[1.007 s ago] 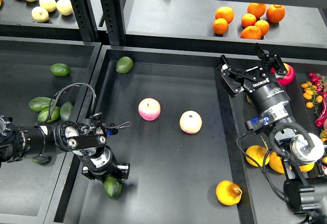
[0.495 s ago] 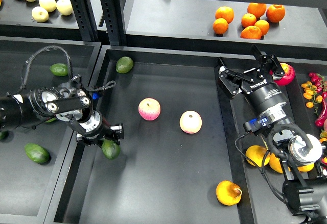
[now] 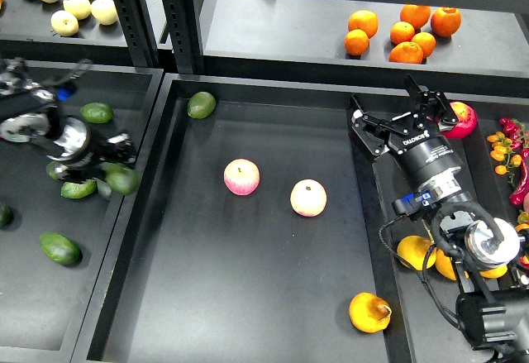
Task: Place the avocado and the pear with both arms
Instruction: 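Lift the avocado and carry it into the avocado bin, then lower the avocado among the others and open the left gripper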
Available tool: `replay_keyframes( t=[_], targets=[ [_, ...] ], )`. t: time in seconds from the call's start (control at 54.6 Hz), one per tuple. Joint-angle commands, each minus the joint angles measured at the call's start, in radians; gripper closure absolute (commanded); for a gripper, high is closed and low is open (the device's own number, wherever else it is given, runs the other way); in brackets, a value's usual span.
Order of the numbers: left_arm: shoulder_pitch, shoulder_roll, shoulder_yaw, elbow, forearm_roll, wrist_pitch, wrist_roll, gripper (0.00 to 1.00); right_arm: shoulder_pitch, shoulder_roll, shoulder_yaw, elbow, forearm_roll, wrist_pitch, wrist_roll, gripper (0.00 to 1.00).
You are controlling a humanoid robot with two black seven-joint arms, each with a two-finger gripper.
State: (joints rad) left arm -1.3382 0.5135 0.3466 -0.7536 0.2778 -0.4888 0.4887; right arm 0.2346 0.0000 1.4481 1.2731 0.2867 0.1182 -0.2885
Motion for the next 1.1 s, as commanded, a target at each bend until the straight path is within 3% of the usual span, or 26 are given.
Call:
replay_keyframes(
  t=[0.0, 0.495, 1.081],
  targets=[
    [0.007, 0.059, 0.000, 0.002, 0.000, 0.000, 0.000, 0.86, 0.000, 0.000, 0.000, 0.000, 0.000, 0.000, 0.000, 0.00],
    [0.102, 0.230, -0.026, 0.000, 0.000, 0.000, 0.000, 0.86, 0.000, 0.000, -0.014, 0.000, -0.001, 0.001, -0.001, 0.00],
    [0.353, 0.240, -0.213, 0.008, 0.014, 0.000, 0.000, 0.84, 0.003, 0.000, -0.014, 0.000, 0.000, 0.001, -0.003, 0.00]
  ],
)
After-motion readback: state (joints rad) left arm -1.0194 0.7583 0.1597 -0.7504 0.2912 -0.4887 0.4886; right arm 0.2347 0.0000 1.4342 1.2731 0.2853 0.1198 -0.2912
